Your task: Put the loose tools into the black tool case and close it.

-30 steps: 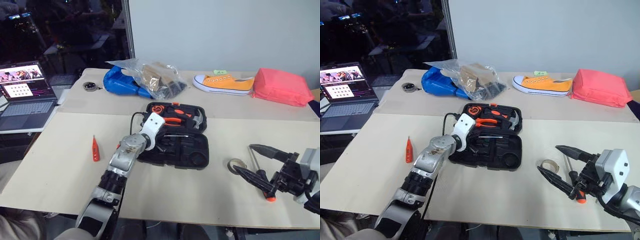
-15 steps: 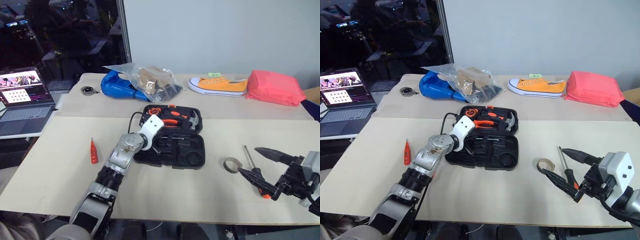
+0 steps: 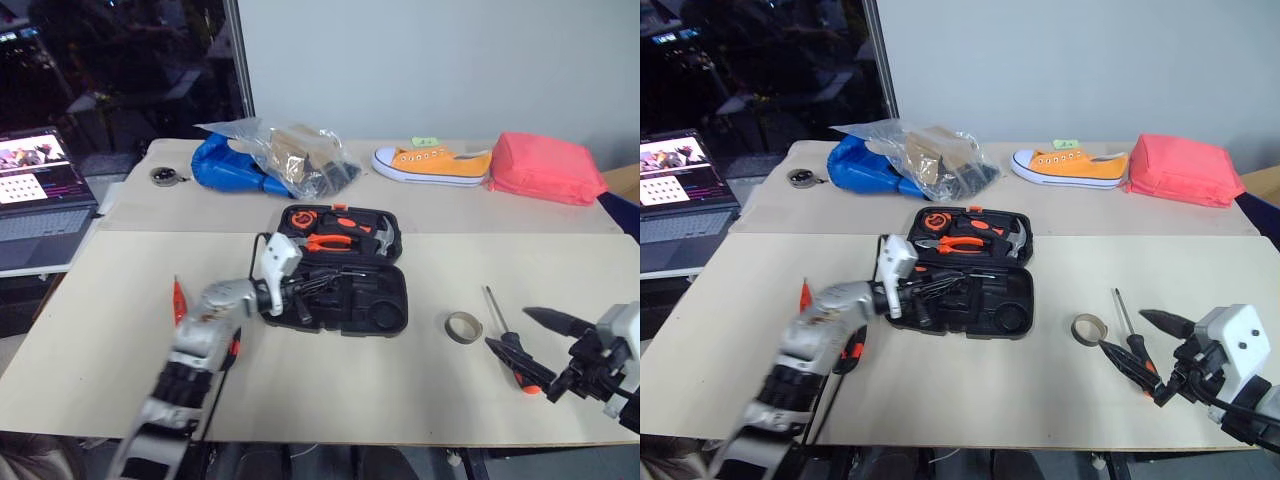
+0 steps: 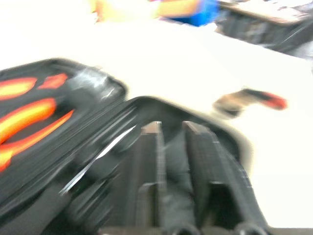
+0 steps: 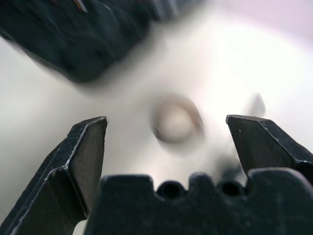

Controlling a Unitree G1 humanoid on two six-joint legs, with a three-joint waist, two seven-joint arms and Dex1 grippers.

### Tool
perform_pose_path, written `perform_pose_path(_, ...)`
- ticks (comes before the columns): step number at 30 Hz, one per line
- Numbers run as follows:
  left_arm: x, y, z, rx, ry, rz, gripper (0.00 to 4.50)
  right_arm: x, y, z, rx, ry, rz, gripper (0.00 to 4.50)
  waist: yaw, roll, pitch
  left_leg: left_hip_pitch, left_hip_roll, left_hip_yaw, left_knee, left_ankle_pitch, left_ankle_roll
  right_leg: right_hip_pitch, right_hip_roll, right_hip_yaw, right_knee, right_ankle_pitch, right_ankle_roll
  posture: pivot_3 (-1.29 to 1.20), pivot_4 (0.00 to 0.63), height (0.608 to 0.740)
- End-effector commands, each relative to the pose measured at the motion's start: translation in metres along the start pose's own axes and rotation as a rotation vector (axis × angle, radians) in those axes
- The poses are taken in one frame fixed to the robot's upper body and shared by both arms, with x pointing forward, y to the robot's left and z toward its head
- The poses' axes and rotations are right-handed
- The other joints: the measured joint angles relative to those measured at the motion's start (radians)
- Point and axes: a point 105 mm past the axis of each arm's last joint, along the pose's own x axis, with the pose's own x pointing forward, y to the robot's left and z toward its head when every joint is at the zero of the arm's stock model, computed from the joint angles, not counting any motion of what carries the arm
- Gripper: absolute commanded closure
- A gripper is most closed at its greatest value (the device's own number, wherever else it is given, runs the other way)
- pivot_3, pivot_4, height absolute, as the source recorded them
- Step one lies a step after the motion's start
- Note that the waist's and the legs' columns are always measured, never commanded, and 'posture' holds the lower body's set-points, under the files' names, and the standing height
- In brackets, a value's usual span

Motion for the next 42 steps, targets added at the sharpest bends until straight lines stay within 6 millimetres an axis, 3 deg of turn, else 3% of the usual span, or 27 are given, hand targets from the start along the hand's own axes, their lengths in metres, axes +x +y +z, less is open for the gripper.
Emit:
perform_pose_path(1, -0.013, -0.042, 0.02, 0.022, 0.056, -0.233, 1.95, 0.005, -0.01, -0.009, 0.046, 0.137, -0.067, 0.0, 0.003, -0.001, 0.001, -0.001, -0.002, 0.0, 0.0, 0.0, 0.001, 0.0, -0.001, 0.001, -0.001, -0.001, 0.001, 0.0, 0.15, 0.74)
perform_pose_path(7, -0.022, -0.068, 0.032, 0.075, 0.156, -0.374, 0.03, 0.018, -0.024, -0.031, 0.171, 0.353, -0.131, 0.0, 0.013, -0.008, 0.005, -0.001, -0.007, -0.003, 0.001, 0.0, 0.003, 0.001, -0.003, 0.001, -0.002, -0.006, 0.009, 0.0, 0.15, 0.74)
perform_pose_path(9, -0.021, -0.068, 0.034, 0.1, 0.158, -0.368, 0.03, 0.02, -0.026, -0.039, 0.191, 0.416, -0.138, 0.0, 0.02, -0.01, 0.006, -0.001, -0.008, -0.003, 0.001, 0.0, 0.003, 0.001, -0.003, 0.001, -0.002, -0.006, 0.009, 0.0, 0.15, 0.74)
perform_pose_path(10, -0.02, -0.067, 0.036, 0.109, 0.156, -0.363, 0.0, 0.021, -0.027, -0.042, 0.2, 0.439, -0.139, 0.51, 0.022, -0.009, 0.006, -0.001, -0.008, -0.003, 0.001, 0.0, 0.003, 0.001, -0.003, 0.002, -0.002, -0.006, 0.009, 0.0, 0.15, 0.74)
perform_pose_path(13, -0.018, -0.066, 0.038, 0.119, 0.146, -0.348, 0.0, 0.021, -0.034, -0.049, 0.203, 0.488, -0.17, 1.28, 0.024, -0.009, 0.007, -0.001, -0.009, -0.003, 0.001, 0.0, 0.003, 0.0, -0.002, 0.002, -0.002, -0.006, 0.009, 0.0, 0.15, 0.74)
perform_pose_path(18, -0.016, -0.065, 0.04, 0.127, 0.133, -0.312, 0.0, 0.019, -0.042, -0.046, 0.181, 0.476, -0.204, 3.03, 0.026, -0.009, 0.006, -0.002, -0.009, -0.004, 0.001, 0.0, 0.004, 0.0, -0.002, 0.001, -0.003, -0.006, 0.009, 0.0, 0.15, 0.74)
perform_pose_path(20, -0.016, -0.061, 0.041, 0.136, 0.128, -0.275, 0.0, 0.017, -0.044, -0.033, 0.148, 0.416, -0.201, 3.56, 0.026, -0.008, 0.006, -0.002, -0.009, -0.004, 0.001, 0.0, 0.004, 0.0, -0.002, 0.001, -0.004, -0.006, 0.01, 0.0, 0.15, 0.74)
perform_pose_path(21, -0.016, -0.06, 0.041, 0.139, 0.128, -0.262, 0.0, 0.016, -0.044, -0.028, 0.137, 0.395, -0.198, 3.57, 0.028, -0.008, 0.006, -0.002, -0.009, -0.004, 0.001, 0.0, 0.004, 0.0, -0.002, 0.001, -0.004, -0.006, 0.01, 0.0, 0.15, 0.74)
perform_pose_path(23, -0.019, -0.048, 0.043, 0.153, 0.097, -0.154, 0.0, 0.016, -0.041, 0.006, 0.082, 0.241, -0.147, 3.57, 0.027, -0.007, 0.007, -0.002, -0.009, -0.004, 0.001, 0.0, 0.004, 0.0, -0.002, 0.001, -0.004, -0.006, 0.01, 0.0, 0.15, 0.74)
perform_pose_path(25, -0.028, -0.044, 0.045, 0.16, 0.04, -0.095, 0.0, 0.021, -0.022, 0.052, -0.025, 0.061, -0.01, 3.57, 0.016, -0.007, 0.009, -0.002, -0.009, -0.003, 0.001, 0.0, 0.004, 0.0, -0.002, 0.002, -0.003, -0.006, 0.01, 0.0, 0.15, 0.74)
perform_pose_path(29, -0.056, -0.051, 0.045, 0.082, -0.012, -0.024, 0.0, 0.055, 0.021, 0.099, -0.225, -0.05, 0.234, 3.57, -0.017, -0.01, 0.016, 0.001, -0.007, -0.004, 0.001, 0.0, 0.004, 0.001, 0.0, 0.004, 0.0, -0.006, 0.01, 0.0, 0.15, 0.74)
perform_pose_path(34, -0.087, -0.06, 0.038, 0.012, -0.011, 0.1, 0.0, 0.119, 0.046, 0.12, -0.515, 0.004, 0.357, 3.57, -0.024, -0.015, 0.021, 0.005, 0.004, -0.004, 0.0, 0.002, 0.001, 0.0, 0.006, 0.002, 0.0, -0.003, 0.002, 0.0, 0.15, 0.74)
perform_pose_path(37, -0.098, -0.065, 0.033, 0.009, 0.021, 0.166, 0.0, 0.145, 0.054, 0.128, -0.667, 0.037, 0.402, 3.57, -0.015, -0.013, 0.022, 0.003, 0.002, -0.002, -0.001, 0.002, 0.001, -0.003, 0.004, 0.002, 0.0, 0.0, -0.003, 0.0, 0.15, 0.74)
perform_pose_path(42, -0.107, -0.071, 0.031, 0.011, 0.039, 0.231, 0.0, 0.167, 0.065, 0.133, -0.788, 0.07, 0.501, 3.57, 0.006, -0.012, 0.021, -0.006, 0.001, 0.001, -0.002, 0.0, 0.0, -0.013, 0.0, 0.001, 0.001, 0.0, -0.005, 0.0, 0.15, 0.74)
